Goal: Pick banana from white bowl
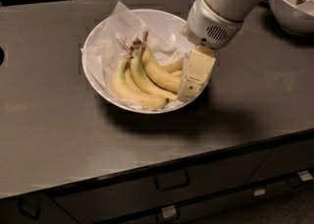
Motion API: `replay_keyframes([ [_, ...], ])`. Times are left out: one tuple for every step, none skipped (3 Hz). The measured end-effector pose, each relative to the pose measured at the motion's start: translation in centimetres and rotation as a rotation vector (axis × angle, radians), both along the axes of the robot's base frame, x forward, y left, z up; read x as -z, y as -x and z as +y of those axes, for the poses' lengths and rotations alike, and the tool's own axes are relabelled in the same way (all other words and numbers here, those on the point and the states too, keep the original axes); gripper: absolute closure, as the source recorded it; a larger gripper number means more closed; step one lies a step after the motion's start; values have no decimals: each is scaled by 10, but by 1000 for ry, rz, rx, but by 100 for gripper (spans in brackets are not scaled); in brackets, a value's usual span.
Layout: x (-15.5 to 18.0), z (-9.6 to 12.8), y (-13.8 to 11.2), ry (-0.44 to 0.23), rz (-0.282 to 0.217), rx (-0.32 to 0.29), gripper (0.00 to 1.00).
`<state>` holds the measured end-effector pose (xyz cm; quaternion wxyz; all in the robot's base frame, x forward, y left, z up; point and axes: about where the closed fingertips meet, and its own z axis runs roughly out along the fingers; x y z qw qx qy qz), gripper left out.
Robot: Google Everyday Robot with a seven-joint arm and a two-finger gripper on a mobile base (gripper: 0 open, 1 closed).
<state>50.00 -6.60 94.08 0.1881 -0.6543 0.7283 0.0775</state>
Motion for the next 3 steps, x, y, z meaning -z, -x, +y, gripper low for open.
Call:
replay_keyframes([
  [3,14,-6,-28,2,16,5],
  [-1,32,-10,-45,0,-3,8],
  [0,37,-14,-50,-3,15,22],
])
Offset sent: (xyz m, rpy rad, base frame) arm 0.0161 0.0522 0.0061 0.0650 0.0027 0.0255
